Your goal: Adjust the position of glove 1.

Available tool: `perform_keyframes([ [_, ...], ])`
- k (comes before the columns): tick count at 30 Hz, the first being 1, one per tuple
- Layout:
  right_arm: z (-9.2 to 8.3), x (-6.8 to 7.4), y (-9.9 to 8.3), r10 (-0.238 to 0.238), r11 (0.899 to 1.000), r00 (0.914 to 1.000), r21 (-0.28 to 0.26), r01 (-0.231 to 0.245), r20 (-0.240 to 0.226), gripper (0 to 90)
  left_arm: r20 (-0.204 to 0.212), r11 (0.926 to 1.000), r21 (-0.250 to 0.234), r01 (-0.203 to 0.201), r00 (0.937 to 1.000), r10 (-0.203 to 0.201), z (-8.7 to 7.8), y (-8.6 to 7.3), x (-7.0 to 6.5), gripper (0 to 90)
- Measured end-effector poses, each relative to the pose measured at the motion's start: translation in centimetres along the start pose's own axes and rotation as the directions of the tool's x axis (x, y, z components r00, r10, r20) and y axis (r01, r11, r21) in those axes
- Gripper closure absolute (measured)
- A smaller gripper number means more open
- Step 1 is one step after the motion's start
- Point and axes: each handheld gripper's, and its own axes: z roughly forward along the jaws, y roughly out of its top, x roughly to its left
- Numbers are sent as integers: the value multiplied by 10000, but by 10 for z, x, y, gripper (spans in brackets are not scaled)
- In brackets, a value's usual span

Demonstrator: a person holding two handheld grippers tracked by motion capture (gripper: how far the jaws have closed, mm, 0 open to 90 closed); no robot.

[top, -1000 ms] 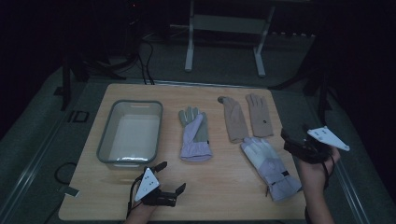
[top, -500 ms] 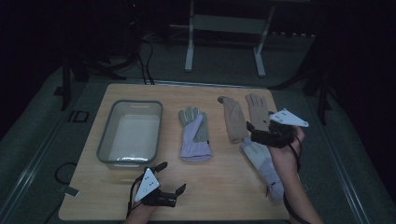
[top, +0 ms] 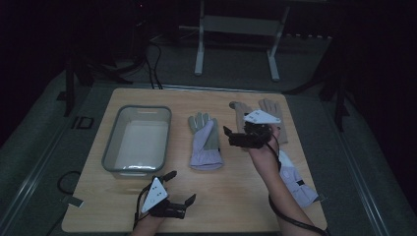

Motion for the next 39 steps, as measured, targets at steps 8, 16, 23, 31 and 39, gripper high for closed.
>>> perform_keyframes([
  [8,46,23,2,264,9967,9988,774,-231,-412,125,96,10000,-22,-24,10000,24,-1,0,0,2],
  [16,92,28,-8,826,9846,9926,1610,-675,-891,141,133,10000,-20,83,9999,-83,-1,0,1,2],
  [23,127,25,-21,1653,9530,9855,2635,-1494,-391,140,162,10000,-65,34,9999,-33,-1,0,0,2],
  [31,148,24,-35,2009,9290,9795,3146,-1949,133,119,204,10000,-39,49,9998,-48,-1,0,1,2],
  [39,160,24,-50,2299,8964,9709,3741,-2379,665,265,139,9999,-127,75,9999,-73,-2,2,2,2],
])
